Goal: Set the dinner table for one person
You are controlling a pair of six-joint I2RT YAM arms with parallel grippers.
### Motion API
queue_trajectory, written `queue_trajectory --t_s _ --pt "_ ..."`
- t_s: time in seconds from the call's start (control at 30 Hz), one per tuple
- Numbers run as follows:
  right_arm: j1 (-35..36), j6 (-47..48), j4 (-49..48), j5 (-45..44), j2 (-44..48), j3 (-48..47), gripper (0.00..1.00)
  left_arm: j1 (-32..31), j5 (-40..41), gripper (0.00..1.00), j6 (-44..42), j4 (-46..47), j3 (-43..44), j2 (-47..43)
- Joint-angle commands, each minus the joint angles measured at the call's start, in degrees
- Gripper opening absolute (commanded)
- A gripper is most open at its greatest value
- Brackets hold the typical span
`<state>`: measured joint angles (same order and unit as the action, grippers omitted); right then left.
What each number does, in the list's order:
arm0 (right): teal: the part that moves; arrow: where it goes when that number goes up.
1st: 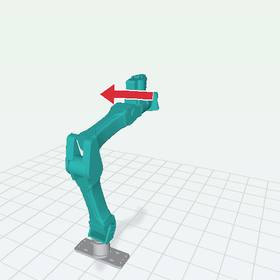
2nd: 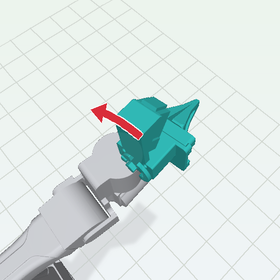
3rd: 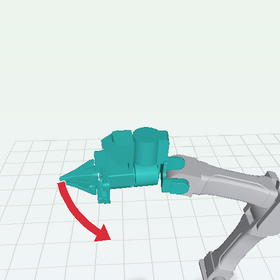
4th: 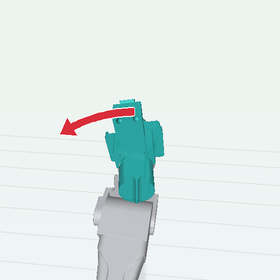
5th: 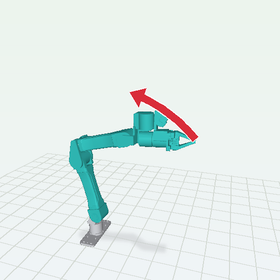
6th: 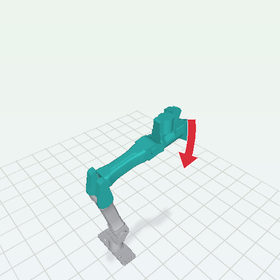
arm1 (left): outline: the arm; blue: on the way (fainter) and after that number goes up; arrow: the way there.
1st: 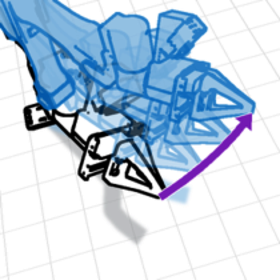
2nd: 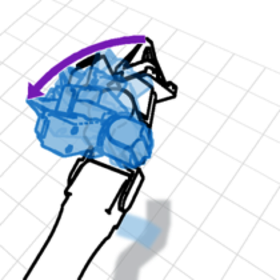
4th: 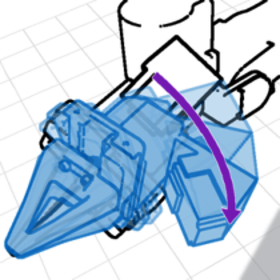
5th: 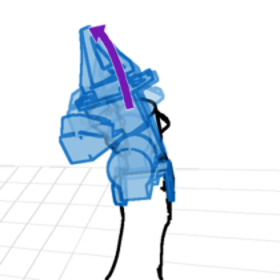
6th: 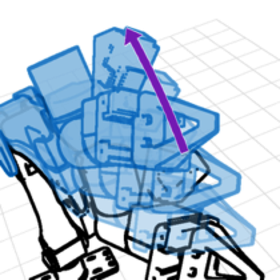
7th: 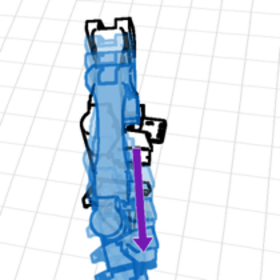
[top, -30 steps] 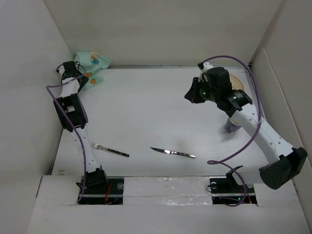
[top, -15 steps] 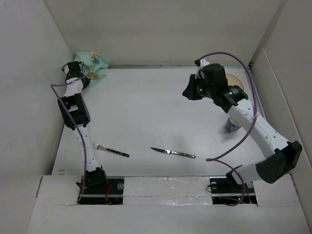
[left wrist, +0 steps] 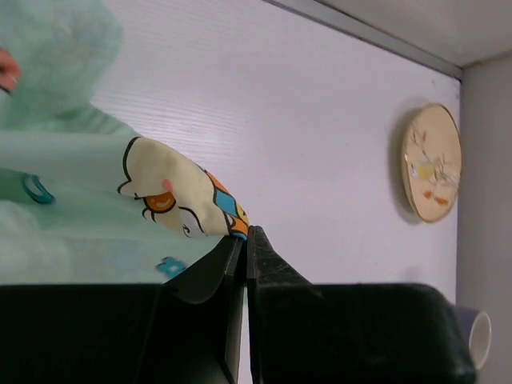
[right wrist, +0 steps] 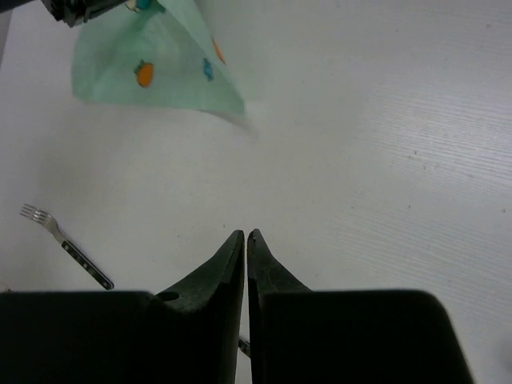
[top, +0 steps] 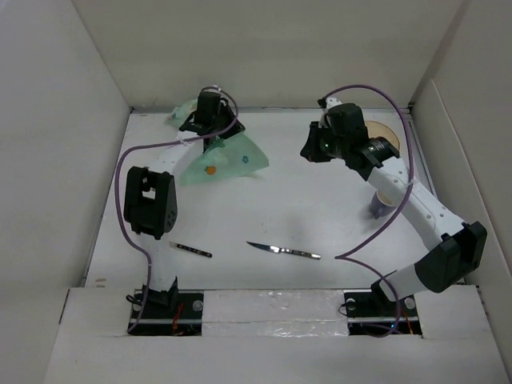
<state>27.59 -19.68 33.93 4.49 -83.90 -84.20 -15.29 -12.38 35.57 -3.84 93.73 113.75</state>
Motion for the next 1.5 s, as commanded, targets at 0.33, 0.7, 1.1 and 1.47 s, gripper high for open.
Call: queue_trajectory --t_s 0.33,0.7,1.1,1.47 --pt "-0.7 -3.4 -5.4 -0.4 -2.1 4.9 0.54 -9.0 -8.1 0.59 -4.3 -2.7 5.8 1.8" --pt "-1.2 -4.9 -12.9 4.3 -8.7 10.9 0.0 -4.8 20.6 0.56 -8.6 -4.2 -11.9 -18.6" --pt "5.3 -5.7 -12.5 5.2 -10.2 10.8 0.41 7.2 5.8 0.58 -9.1 -6.4 -30.3 -20.3" --pt "6.4 -4.8 -10.6 3.3 -5.4 14.1 0.43 5.5 -5.2 0.0 -3.6 1.7 -33.5 -12.9"
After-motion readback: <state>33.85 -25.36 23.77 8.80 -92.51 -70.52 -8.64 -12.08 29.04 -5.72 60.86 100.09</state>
